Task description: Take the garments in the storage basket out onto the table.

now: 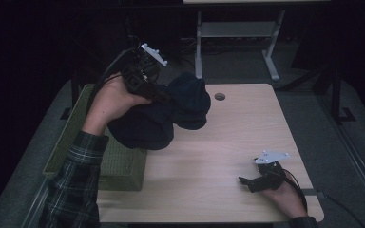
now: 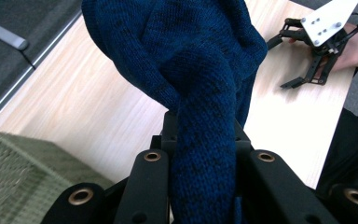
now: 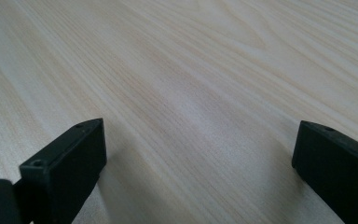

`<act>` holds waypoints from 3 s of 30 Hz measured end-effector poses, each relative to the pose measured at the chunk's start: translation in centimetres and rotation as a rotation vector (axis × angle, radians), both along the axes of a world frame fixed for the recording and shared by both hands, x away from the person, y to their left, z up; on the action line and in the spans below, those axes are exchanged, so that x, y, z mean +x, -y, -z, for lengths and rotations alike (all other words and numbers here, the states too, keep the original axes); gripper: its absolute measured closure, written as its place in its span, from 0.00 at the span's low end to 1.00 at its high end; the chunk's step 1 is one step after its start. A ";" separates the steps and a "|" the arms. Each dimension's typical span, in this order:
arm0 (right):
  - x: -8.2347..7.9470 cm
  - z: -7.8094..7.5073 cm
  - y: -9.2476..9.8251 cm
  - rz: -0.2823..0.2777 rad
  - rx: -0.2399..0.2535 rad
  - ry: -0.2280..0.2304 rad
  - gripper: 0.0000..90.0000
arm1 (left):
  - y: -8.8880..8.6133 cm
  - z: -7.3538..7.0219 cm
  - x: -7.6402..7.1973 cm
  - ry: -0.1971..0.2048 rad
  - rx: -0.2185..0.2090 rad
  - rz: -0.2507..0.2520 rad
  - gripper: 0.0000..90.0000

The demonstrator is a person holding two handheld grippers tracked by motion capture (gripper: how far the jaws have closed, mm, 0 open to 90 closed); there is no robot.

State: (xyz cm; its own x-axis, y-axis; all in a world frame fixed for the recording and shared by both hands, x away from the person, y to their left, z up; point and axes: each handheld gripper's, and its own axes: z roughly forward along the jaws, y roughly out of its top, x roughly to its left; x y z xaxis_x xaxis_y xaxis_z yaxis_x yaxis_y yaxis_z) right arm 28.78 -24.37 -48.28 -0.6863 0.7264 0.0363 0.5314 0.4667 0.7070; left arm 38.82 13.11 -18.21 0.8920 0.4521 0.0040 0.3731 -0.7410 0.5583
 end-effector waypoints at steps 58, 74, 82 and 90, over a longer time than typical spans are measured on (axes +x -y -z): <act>0.0 0.0 0.0 0.000 0.004 -0.003 0.03 | 15.2 16.0 -0.5 -0.085 0.073 0.064 0.85; 0.0 0.0 0.0 0.001 0.005 -0.001 0.03 | 15.8 21.2 0.3 -0.115 0.147 0.045 0.85; 0.0 0.0 0.0 0.001 0.002 -0.001 0.03 | 15.7 22.7 0.7 -0.118 0.142 0.037 0.84; 0.0 0.0 0.0 0.003 0.003 -0.005 0.03 | 15.5 23.5 0.8 -0.129 0.134 0.031 0.82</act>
